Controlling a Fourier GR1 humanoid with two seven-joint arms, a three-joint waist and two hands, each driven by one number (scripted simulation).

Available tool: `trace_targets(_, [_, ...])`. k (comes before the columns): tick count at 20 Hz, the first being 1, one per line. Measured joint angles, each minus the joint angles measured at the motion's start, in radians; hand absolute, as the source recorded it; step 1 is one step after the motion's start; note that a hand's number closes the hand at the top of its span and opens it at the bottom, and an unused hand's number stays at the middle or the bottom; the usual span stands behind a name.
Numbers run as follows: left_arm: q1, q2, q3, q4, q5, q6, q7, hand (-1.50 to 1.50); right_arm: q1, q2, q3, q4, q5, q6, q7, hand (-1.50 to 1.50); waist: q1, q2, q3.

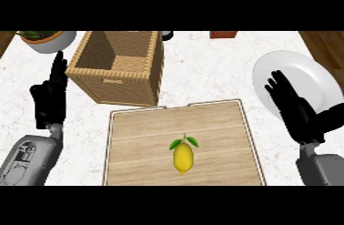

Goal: Pick the lemon from the tray and place it in the plate

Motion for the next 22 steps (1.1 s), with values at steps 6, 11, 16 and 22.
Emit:
trace_targets(6, [0.101,-0.069,-0.053,0.053,0.070,-0.090,0.060,0.00,-0.115,-0.081,0.043,-0.163,0.193,-0.121,0.038,1.50,0.044,-0.028,-0.001])
trace_targets(11, [0.182,-0.116,-0.081,0.060,0.135,-0.155,0.084,0.00,-0.141,-0.216,0.062,-0.223,0.504,-0.296,0.111,-1.50,0.034,-0.041,-0.008])
trace_targets(16, [0.241,-0.137,-0.100,0.029,0.174,-0.207,0.100,0.00,-0.051,-0.132,0.186,-0.424,0.753,-0.479,0.219,-1.50,0.035,-0.039,0.002])
trace_targets(22, [0.282,-0.128,-0.103,-0.020,0.187,-0.238,0.120,0.00,0.012,-0.121,0.348,-0.642,1.034,-0.403,0.489,-1.50,0.039,-0.036,0.004])
